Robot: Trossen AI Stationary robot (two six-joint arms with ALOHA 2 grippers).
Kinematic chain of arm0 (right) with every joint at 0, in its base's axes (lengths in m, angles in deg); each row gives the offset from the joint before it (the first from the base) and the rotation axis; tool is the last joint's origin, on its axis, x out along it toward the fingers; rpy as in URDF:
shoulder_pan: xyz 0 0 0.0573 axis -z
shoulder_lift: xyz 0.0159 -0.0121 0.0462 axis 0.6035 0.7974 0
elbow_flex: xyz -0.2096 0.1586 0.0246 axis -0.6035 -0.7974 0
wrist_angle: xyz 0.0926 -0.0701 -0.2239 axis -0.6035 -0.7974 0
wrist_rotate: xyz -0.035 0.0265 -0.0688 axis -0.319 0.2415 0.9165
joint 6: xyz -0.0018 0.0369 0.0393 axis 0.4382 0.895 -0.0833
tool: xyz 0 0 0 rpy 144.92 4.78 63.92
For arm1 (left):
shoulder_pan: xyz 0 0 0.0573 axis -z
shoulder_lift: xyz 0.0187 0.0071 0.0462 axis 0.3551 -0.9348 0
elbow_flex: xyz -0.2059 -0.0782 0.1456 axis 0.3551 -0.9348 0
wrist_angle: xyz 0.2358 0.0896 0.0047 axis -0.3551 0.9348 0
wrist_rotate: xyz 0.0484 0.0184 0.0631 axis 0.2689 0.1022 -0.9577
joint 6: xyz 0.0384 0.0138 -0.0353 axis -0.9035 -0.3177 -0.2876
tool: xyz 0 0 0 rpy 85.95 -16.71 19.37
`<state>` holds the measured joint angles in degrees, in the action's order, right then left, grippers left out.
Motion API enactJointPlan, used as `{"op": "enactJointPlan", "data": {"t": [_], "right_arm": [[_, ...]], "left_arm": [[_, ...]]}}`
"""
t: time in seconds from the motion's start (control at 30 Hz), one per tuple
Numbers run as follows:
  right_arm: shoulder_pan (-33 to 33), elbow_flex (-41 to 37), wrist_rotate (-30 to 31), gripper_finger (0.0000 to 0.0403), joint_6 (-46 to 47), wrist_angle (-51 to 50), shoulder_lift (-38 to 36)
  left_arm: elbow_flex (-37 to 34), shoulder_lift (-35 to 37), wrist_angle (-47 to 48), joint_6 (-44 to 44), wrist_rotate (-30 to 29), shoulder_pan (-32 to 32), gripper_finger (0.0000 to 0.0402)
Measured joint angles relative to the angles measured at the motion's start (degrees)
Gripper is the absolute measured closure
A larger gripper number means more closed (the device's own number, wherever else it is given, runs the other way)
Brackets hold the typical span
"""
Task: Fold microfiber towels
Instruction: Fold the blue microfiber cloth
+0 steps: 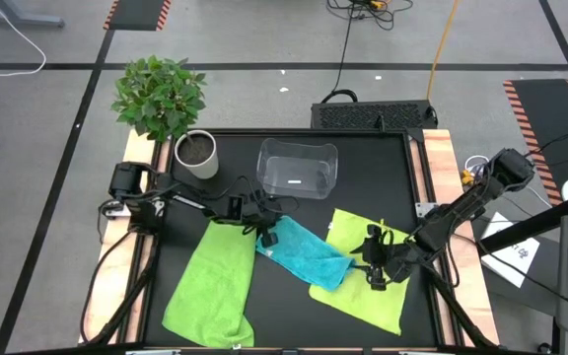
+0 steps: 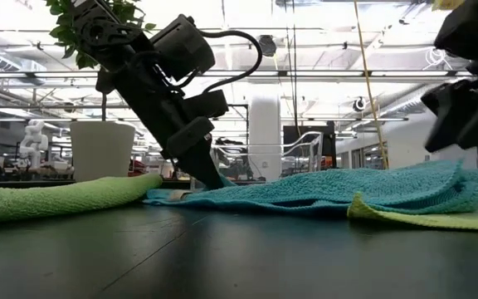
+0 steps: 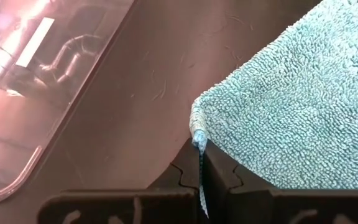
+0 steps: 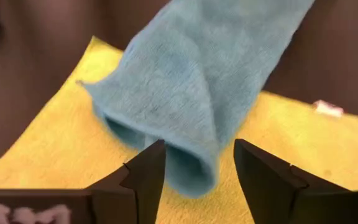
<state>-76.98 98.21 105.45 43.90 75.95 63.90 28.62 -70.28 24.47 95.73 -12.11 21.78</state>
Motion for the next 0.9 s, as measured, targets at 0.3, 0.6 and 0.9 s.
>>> {"op": "enactJointPlan", "data": {"t": [0.3, 0.6, 0.9], "right_arm": [[1.51, 0.00, -0.34, 0.0261, -0.05, -1.29, 4.47], [2.46, 0.00, 5.79, 0.0392, 1.76, -7.68, 5.88], [2.30, 0.00, 9.97, 0.0399, 6.10, -15.32, 4.98]], "left_arm": [[0.00, 0.00, -1.97, -0.50, 2.22, -0.22, 0.0401], [0.00, 0.00, -0.11, 0.39, 1.25, -0.21, 0.0401], [0.00, 0.02, 0.81, 0.87, 0.20, -0.22, 0.0400]]}}
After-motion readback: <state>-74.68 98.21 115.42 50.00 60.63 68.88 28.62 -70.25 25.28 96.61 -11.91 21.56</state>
